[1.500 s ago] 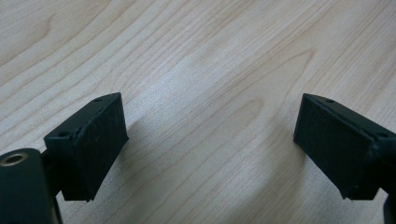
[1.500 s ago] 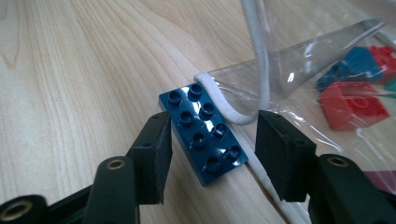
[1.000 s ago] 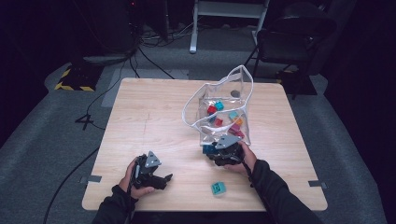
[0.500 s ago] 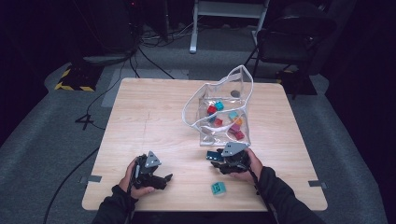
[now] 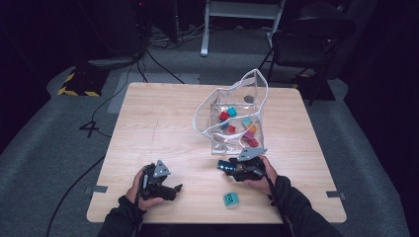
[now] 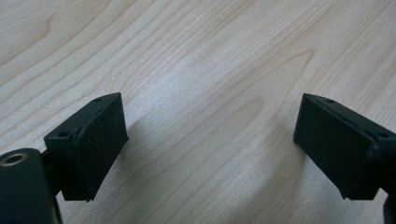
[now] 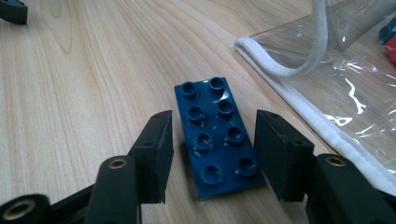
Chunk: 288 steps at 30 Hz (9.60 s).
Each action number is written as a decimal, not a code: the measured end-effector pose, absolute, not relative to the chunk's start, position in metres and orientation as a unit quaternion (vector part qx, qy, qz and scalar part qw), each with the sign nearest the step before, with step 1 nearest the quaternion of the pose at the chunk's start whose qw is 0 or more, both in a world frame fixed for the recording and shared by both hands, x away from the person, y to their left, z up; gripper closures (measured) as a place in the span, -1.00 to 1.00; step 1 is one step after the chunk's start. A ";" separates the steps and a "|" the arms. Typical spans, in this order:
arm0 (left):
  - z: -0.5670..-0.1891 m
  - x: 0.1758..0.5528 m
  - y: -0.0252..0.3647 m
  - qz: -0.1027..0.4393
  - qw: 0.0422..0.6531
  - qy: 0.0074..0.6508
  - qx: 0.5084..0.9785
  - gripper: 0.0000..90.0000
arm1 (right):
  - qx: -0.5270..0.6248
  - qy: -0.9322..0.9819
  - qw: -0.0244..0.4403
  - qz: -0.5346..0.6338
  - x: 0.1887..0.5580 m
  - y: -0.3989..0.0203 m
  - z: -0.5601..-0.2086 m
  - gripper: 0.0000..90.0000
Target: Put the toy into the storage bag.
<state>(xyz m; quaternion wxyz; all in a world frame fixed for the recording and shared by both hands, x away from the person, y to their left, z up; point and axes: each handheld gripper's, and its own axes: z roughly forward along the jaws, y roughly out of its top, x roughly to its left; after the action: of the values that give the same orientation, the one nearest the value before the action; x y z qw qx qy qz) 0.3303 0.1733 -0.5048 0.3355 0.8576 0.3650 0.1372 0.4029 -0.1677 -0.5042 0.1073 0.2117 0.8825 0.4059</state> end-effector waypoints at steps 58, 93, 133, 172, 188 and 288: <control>-0.505 0.330 0.173 0.137 0.335 0.365 0.858 -0.78 | 0.235 0.816 0.224 0.477 0.366 -0.244 -0.410 0.33; -0.505 0.330 0.173 0.136 0.336 0.366 0.857 -0.79 | 0.218 0.793 0.278 0.496 0.364 -0.243 -0.353 0.33; -0.505 0.330 0.173 0.136 0.336 0.366 0.857 -0.79 | 0.254 0.767 0.296 0.509 0.417 -0.220 -0.303 0.33; -0.505 0.330 0.173 0.136 0.336 0.366 0.857 -0.79 | 0.308 0.782 0.290 0.457 0.467 -0.187 -0.326 0.23; -0.505 0.330 0.173 0.136 0.336 0.366 0.857 -0.79 | 0.278 0.785 0.288 0.473 0.441 -0.196 -0.318 -0.09; -0.505 0.330 0.173 0.136 0.336 0.366 0.857 -0.79 | 0.110 0.903 0.077 0.408 0.320 -0.182 -0.502 0.31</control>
<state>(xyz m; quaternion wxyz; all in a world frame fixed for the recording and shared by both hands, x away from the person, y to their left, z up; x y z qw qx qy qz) 0.3304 0.1731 -0.5049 0.3358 0.8571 0.3662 0.1357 0.3202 -0.1817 -0.5024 0.0774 0.1103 0.9030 0.4080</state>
